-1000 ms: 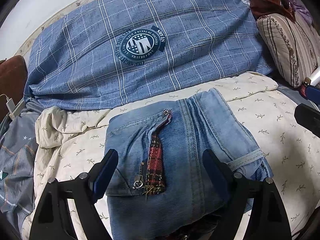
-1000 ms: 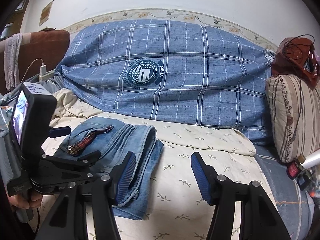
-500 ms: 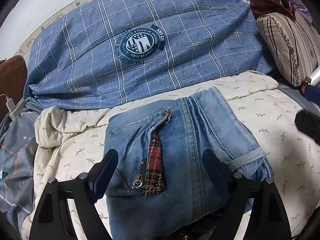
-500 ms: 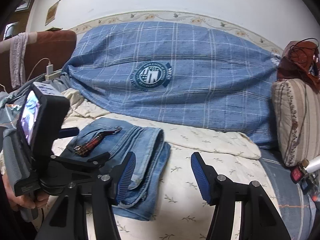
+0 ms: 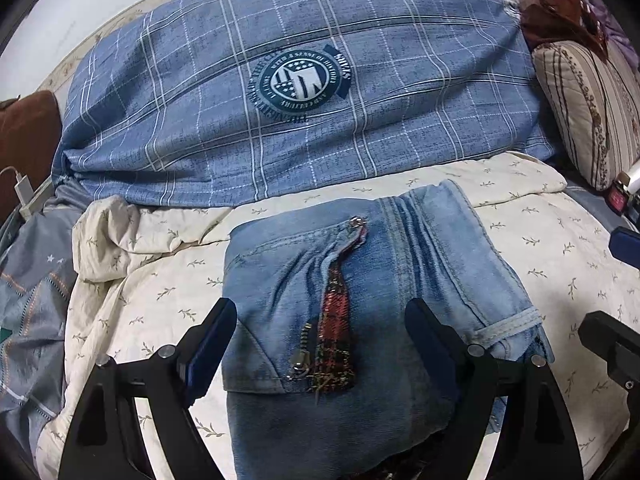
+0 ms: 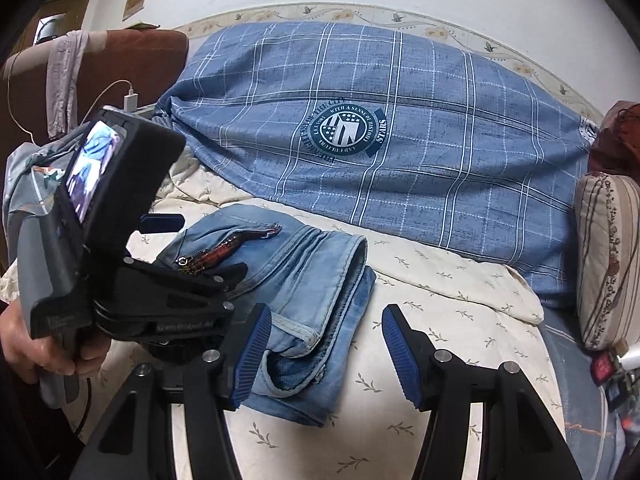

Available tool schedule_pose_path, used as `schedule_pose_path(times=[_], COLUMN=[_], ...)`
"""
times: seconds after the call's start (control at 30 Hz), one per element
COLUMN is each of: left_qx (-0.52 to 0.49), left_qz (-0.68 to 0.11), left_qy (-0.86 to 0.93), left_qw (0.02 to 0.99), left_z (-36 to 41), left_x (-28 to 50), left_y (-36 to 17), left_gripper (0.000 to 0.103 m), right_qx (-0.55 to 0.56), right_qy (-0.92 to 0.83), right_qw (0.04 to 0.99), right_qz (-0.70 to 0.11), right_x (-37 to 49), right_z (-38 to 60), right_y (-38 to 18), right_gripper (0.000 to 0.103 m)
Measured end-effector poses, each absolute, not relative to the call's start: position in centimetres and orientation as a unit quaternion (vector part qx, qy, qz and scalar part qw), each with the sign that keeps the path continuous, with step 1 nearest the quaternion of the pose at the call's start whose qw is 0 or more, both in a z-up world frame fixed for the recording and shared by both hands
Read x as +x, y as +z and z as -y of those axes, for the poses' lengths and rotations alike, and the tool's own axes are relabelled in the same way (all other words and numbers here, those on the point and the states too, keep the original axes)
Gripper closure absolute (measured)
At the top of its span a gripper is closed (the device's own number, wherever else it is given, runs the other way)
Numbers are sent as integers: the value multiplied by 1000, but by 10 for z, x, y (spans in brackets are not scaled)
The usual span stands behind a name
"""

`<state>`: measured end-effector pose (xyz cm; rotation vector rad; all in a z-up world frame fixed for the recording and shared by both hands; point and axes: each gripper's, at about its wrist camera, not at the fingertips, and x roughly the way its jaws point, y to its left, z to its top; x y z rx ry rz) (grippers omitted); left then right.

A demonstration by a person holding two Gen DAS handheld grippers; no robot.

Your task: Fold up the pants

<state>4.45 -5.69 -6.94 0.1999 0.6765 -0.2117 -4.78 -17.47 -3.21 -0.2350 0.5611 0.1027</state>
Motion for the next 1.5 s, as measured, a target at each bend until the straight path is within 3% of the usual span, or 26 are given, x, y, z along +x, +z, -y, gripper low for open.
schedule_pose_path(times=[1.0, 1.5], left_qx=[82, 69], left_qz=[-335, -334], left_qy=[-100, -28], left_qw=[933, 940], left_z=[51, -36], left_x=[47, 44], left_y=[-68, -69], left_gripper=[16, 16], right_qx=[-126, 46], right_qy=[37, 17], right_qw=[950, 938], right_qz=[-282, -344], right_x=[-45, -28], right_z=[178, 259], right_y=[-37, -55], right_gripper=[42, 39])
